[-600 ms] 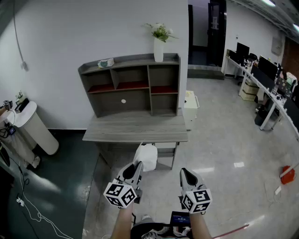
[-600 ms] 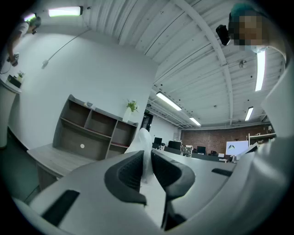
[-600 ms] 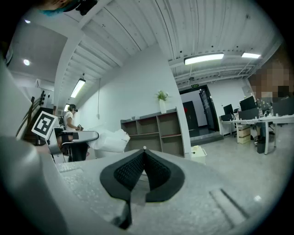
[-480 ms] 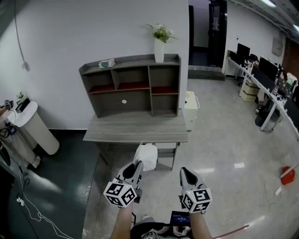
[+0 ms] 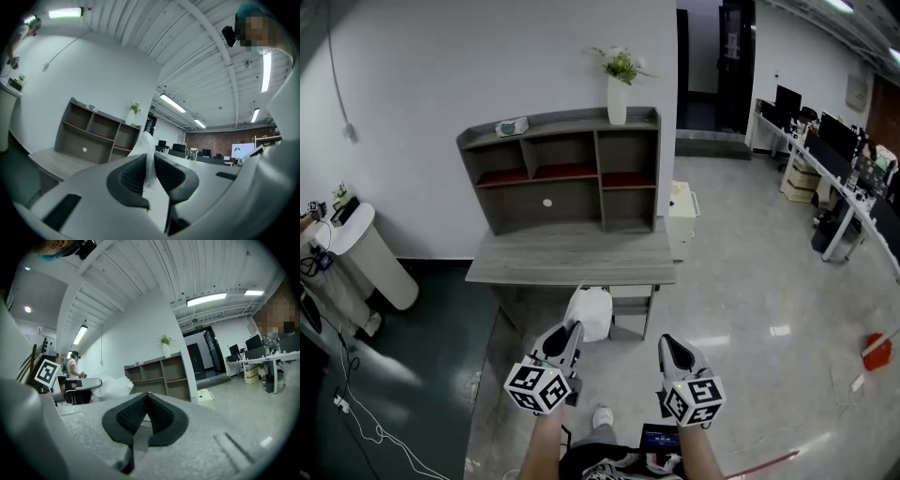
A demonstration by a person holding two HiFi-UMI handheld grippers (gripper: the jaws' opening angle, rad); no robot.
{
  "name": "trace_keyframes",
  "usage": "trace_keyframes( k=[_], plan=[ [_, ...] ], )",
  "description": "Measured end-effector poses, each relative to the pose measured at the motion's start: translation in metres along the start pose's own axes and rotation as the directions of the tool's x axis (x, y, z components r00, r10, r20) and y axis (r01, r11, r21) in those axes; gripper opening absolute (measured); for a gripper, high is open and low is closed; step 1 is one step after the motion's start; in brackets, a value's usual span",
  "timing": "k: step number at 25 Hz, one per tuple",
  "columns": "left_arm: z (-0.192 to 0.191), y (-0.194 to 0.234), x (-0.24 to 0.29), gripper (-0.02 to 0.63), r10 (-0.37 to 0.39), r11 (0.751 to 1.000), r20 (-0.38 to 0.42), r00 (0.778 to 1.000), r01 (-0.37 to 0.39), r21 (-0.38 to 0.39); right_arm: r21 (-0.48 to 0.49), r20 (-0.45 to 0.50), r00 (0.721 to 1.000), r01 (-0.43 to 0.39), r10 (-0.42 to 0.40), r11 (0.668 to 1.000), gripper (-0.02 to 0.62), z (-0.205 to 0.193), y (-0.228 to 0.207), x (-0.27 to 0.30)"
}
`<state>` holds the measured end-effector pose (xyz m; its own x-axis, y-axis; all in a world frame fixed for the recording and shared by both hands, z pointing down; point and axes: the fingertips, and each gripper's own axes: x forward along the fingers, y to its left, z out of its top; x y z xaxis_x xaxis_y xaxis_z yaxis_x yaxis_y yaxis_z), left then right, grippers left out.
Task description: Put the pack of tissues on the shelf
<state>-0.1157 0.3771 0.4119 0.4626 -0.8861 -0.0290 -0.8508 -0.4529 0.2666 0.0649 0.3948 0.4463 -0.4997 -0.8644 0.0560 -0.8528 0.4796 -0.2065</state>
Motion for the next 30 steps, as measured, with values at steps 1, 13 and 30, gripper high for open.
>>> trace_keyframes(
  k=[1, 13, 30],
  plan=[
    [0.000, 0.001, 0.002, 0.046, -0.001, 1.000, 0.000, 1.000, 0.001, 0.000, 0.003, 0.001, 1.000, 0.000, 0.000, 1.000, 0.005, 0.001, -0.001, 0.001],
    [0.009, 0.034, 0.066, 0.044, 0.012, 0.998, 0.030, 0.999, -0.014, 0.056, 0.001, -0.007, 0.999, 0.052, -0.052, 0.999, 0.005, 0.001, -0.057, 0.047],
    [0.044, 0.199, 0.343, 0.043, -0.090, 0.994, -0.029, 0.996, 0.091, 0.053, -0.010, -0.100, 0.989, 0.108, -0.108, 0.994, 0.005, 0.025, -0.161, 0.342]
  ],
)
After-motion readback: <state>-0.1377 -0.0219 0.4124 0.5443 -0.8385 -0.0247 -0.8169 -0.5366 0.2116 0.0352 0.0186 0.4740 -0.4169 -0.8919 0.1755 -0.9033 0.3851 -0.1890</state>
